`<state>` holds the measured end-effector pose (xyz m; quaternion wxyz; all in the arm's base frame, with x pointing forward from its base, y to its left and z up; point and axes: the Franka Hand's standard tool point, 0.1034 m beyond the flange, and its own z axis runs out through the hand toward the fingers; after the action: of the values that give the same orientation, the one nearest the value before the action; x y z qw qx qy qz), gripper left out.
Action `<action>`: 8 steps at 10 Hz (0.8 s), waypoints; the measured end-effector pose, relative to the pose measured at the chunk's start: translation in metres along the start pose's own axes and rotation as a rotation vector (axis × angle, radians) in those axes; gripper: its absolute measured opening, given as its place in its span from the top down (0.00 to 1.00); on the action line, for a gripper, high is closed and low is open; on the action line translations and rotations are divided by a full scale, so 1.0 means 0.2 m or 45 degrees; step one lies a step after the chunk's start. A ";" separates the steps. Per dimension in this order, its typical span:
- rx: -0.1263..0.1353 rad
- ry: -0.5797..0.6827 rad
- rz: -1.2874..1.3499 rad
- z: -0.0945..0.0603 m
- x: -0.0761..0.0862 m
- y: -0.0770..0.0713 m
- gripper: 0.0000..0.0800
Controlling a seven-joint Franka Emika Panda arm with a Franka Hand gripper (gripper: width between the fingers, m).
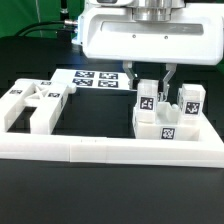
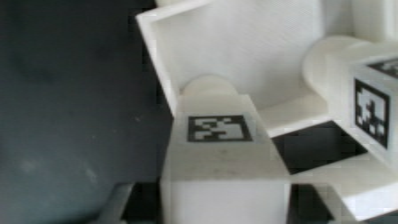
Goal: Assemble chair
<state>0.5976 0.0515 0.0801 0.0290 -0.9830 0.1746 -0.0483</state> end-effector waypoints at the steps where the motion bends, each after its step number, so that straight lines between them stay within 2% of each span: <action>1: 0.001 0.004 0.120 0.00 0.00 0.00 0.64; 8: 0.009 0.019 0.980 0.00 -0.01 -0.02 0.64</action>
Offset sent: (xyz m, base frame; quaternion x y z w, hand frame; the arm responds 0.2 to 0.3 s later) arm -0.0111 0.0100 0.0007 -0.0115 0.0100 0.2733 0.9618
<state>0.5975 0.0566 0.0801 0.0470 -0.8450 0.5311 -0.0417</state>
